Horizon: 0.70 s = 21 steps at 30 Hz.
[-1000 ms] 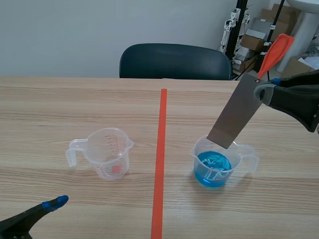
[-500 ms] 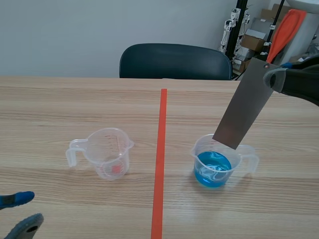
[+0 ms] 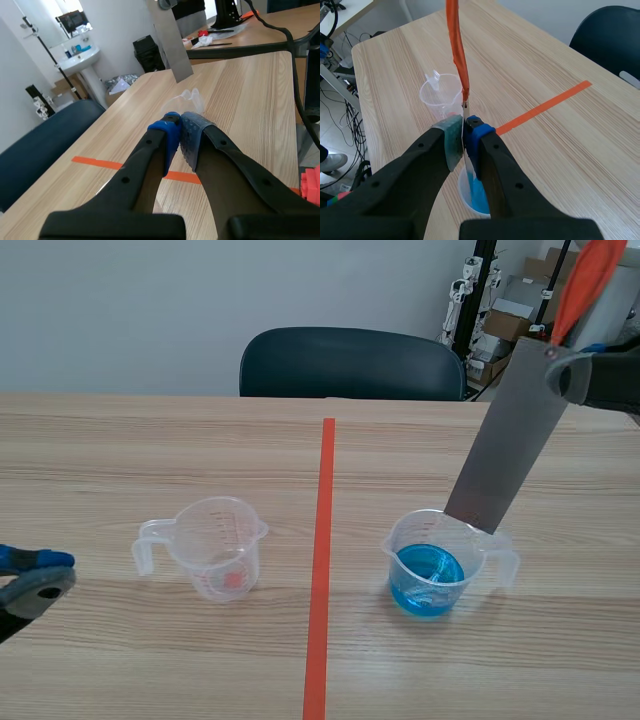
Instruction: Do the redox reaction experiment. raise the plate out of the solution
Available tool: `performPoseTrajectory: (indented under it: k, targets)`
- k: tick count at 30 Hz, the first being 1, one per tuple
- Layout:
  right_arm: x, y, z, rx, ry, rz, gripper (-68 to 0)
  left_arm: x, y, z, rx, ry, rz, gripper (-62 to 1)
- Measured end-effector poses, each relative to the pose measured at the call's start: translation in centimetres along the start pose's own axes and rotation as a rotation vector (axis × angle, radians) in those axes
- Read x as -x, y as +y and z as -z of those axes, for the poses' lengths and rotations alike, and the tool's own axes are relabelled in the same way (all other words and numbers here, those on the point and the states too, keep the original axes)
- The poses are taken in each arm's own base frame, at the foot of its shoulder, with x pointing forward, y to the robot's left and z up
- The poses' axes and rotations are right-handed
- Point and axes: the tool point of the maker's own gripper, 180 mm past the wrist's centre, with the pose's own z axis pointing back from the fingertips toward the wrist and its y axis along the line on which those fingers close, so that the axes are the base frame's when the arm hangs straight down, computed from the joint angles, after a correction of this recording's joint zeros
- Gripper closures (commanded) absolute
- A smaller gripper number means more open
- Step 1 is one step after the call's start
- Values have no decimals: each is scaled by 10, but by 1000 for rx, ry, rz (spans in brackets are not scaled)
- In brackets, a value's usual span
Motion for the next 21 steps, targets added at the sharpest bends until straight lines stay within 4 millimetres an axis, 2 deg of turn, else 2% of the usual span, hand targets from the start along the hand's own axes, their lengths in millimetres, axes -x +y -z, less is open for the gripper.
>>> performPoseTrajectory:
  k: [3,9,12,18,21]
  targets:
    - [-1,-3,0,9,17,-6,-4,6,5,10,17,70,-10,-27]
    - [-3,-7,-1,17,42,-33,-4,6,14,32,46,137,0,-27]
    - [-4,-8,-1,20,53,-41,-4,8,10,42,80,150,2,-27]
    - [-3,-10,-1,25,71,-50,-4,29,-10,68,160,217,-15,-27]
    - [-6,-9,0,21,75,-61,-4,34,-9,83,156,224,-4,-27]
